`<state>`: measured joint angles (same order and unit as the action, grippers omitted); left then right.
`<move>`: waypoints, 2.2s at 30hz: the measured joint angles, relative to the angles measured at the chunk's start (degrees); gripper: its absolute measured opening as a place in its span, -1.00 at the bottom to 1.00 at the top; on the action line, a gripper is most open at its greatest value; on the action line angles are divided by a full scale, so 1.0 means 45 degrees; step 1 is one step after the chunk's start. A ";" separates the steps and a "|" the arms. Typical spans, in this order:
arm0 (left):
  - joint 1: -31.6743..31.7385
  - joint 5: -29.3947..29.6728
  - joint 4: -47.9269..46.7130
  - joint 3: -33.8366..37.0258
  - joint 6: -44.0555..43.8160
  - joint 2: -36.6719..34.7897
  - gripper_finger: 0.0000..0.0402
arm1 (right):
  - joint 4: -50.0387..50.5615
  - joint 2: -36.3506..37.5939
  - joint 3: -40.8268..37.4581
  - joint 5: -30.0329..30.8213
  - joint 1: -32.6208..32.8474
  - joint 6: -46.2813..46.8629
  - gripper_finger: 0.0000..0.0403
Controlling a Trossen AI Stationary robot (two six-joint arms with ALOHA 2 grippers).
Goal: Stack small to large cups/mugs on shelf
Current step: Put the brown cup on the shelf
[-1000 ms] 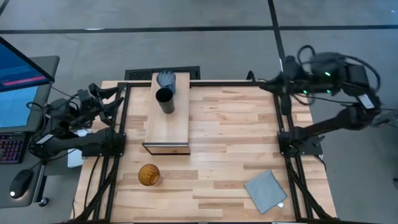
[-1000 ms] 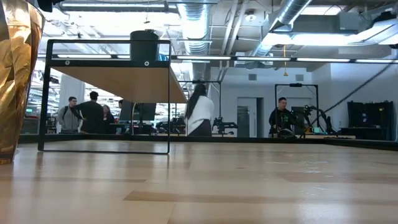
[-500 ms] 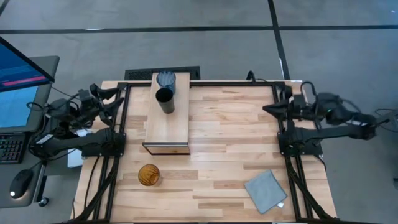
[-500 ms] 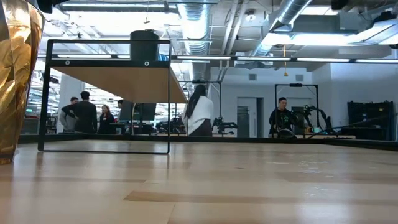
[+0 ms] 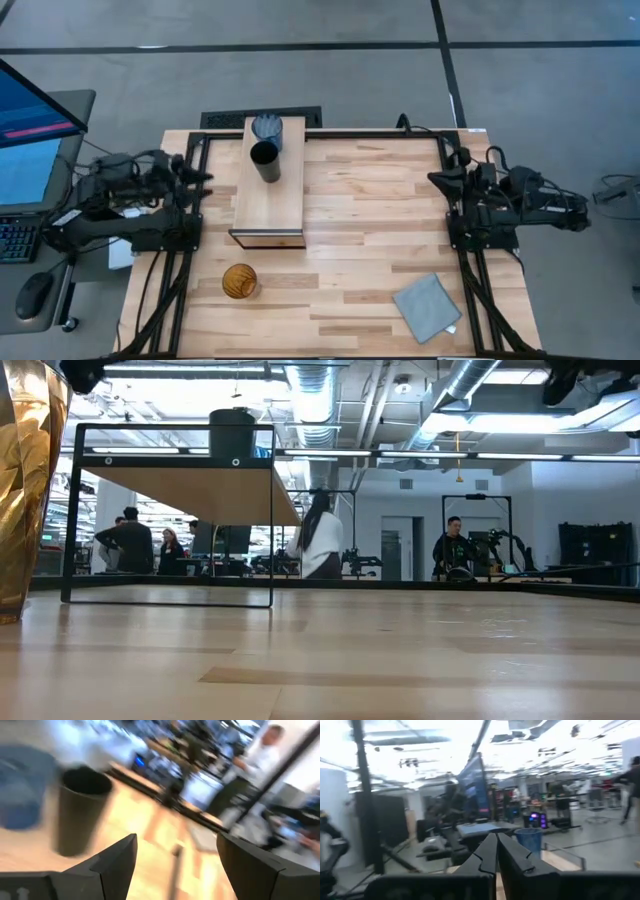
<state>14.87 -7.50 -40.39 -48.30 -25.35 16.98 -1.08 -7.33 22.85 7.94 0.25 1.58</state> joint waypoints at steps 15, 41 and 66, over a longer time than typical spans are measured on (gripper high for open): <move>-0.0005 -0.5116 -0.5155 -0.1972 -0.4032 0.3670 0.32 | 0.0141 -0.0039 0.0000 0.1376 -0.0015 -0.0009 -0.86; -0.8065 0.0846 -0.5857 -0.2735 -0.7620 0.6972 0.32 | 0.0146 -0.0044 0.0000 0.2299 -0.2337 -0.0126 -0.88; -1.0302 0.1719 -0.6451 -0.3092 -0.9957 1.1077 0.32 | 0.0608 -0.0044 0.0005 0.1193 -0.2890 0.0092 -0.88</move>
<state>-31.48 0.23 -69.42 -62.22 -70.16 66.83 1.66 -7.53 22.87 13.31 -12.75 2.00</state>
